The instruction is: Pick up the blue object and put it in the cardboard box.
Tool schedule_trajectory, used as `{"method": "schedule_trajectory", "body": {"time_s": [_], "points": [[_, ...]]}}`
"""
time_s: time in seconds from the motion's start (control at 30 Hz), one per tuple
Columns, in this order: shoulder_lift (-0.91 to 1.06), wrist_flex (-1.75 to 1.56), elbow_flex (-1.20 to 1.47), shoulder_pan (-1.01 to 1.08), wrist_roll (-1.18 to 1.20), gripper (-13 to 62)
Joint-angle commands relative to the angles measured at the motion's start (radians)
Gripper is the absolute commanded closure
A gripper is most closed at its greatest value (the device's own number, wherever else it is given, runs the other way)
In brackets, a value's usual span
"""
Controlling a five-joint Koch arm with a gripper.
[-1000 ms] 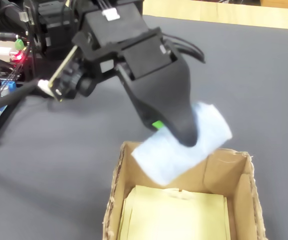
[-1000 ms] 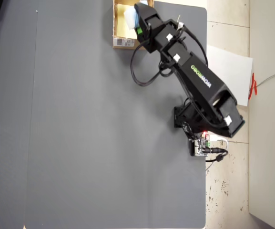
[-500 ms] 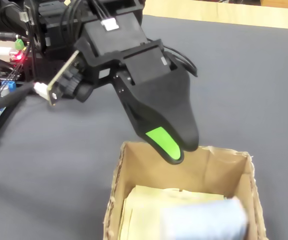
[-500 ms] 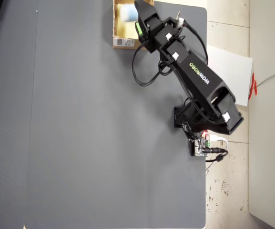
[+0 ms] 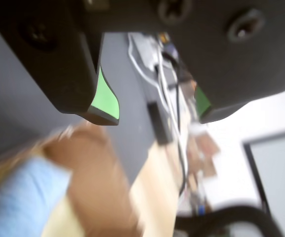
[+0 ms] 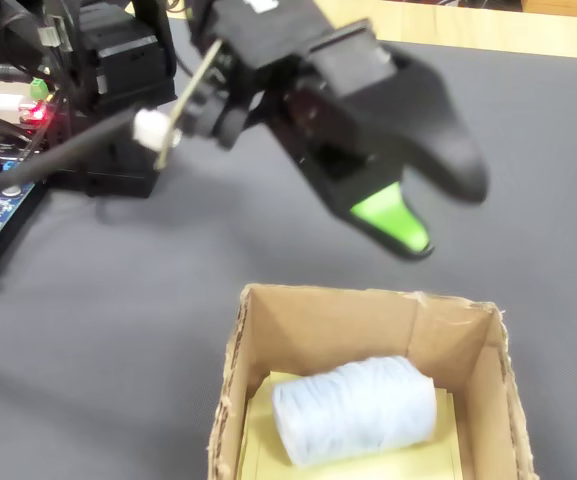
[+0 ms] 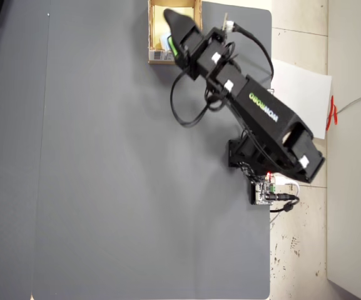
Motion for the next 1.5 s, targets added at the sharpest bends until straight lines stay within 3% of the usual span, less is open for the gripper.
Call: {"method": "schedule_trajectory", "body": {"time_s": [0.0,0.23,0.67,1.47], "points": [[0.077,-0.071,-0.014,-0.075,0.107,17.0],[0.212,-0.201,0.179,-0.305,0.219,16.9],[0.486,-0.221,0.543,-0.595,0.176,15.8],[0.532,-0.245,0.945,-0.618,0.153,15.2]]}}
